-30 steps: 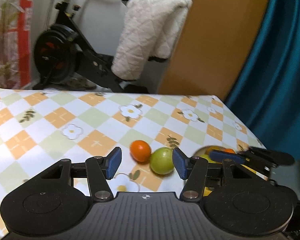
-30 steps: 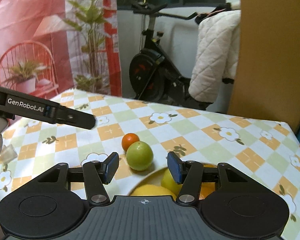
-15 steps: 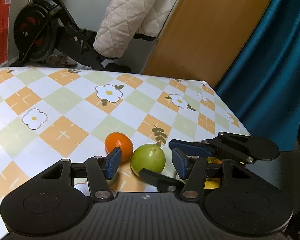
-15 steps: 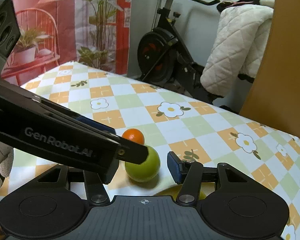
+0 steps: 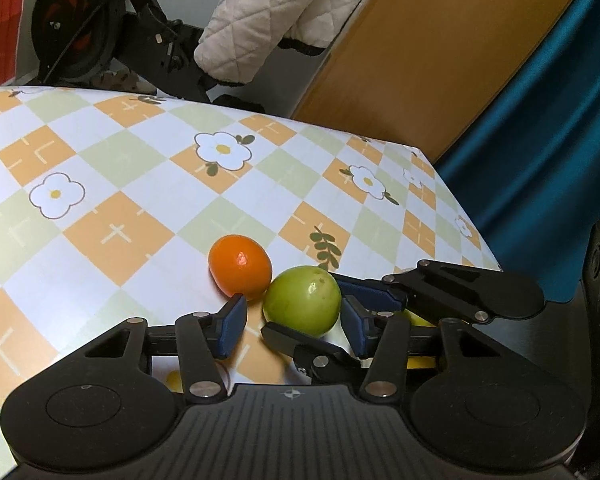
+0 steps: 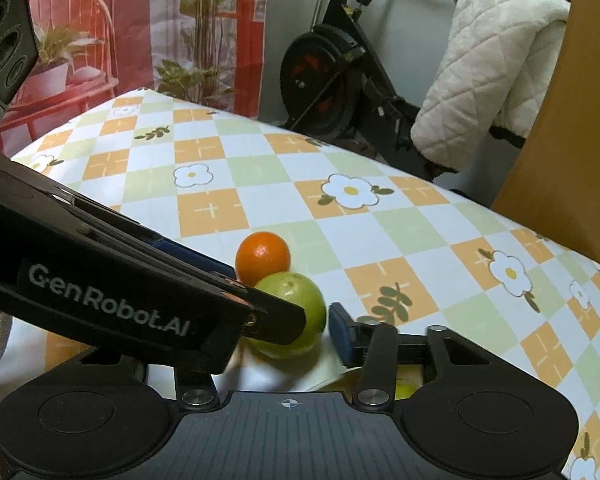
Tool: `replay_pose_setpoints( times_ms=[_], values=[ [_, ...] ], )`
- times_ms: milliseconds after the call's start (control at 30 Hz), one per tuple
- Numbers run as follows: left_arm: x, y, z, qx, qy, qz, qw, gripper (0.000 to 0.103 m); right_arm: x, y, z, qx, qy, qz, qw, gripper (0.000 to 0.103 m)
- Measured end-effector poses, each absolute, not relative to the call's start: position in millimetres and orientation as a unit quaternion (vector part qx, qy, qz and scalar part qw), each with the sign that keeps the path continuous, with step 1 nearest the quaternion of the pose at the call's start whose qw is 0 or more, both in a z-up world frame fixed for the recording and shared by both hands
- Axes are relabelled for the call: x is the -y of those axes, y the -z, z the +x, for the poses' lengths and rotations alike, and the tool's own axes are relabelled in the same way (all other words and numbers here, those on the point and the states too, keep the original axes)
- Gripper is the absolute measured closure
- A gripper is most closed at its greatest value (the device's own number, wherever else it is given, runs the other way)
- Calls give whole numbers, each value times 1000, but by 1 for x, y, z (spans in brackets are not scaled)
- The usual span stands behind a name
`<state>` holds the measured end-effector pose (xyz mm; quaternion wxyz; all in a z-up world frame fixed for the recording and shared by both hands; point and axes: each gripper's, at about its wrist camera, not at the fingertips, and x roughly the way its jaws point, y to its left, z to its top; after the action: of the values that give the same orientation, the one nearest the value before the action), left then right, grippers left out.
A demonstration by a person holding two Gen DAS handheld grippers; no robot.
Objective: Organize fruits
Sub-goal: 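Grasp the green lime between the left and right grippers, then carry the green lime with both grippers onto the plate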
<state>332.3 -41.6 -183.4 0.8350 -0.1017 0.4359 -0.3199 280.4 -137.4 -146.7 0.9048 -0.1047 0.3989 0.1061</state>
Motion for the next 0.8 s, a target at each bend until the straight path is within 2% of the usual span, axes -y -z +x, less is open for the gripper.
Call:
replay_pose_setpoints(
  times_ms=[800],
  values=[
    [33,190,309,-446,307,-119,833,54,131,142,256,-407,-134,-51,902,62]
  ],
)
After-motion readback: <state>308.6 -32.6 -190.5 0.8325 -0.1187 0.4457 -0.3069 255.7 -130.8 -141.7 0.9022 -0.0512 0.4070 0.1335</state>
